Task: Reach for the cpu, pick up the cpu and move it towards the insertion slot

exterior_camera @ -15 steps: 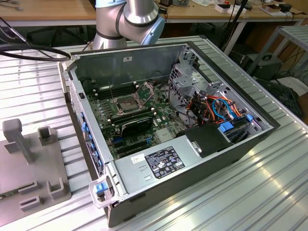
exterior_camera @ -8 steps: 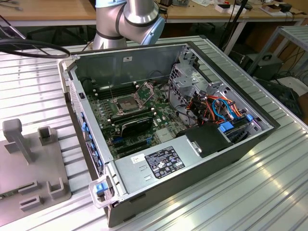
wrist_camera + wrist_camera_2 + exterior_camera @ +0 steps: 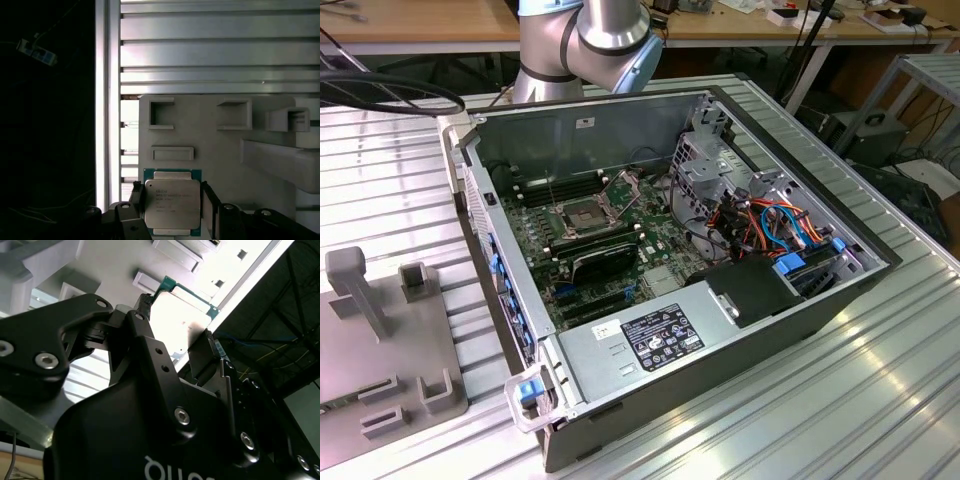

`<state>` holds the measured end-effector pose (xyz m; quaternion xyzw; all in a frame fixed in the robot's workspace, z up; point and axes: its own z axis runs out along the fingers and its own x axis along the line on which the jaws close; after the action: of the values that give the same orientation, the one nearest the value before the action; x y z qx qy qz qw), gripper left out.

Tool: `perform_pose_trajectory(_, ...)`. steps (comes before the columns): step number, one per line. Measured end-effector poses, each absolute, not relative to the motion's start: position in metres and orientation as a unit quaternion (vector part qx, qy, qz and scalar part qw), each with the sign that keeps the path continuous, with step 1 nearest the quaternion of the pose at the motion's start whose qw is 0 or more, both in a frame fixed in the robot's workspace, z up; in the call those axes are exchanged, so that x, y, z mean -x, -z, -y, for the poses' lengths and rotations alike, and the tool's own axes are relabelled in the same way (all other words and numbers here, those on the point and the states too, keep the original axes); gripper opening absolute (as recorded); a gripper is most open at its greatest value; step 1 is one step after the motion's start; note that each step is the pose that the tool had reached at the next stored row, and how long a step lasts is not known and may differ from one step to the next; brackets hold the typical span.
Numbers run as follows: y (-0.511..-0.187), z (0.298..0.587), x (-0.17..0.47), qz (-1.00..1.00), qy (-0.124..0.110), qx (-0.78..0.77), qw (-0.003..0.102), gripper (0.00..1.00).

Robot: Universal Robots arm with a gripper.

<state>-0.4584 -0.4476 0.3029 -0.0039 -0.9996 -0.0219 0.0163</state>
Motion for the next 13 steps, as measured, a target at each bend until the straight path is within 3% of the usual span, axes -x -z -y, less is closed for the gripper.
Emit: perform_pose_trajectory(13, -0.3095, 0.4476, 0.4584, 1.000, 0.022, 0.004, 0.016, 0.55)
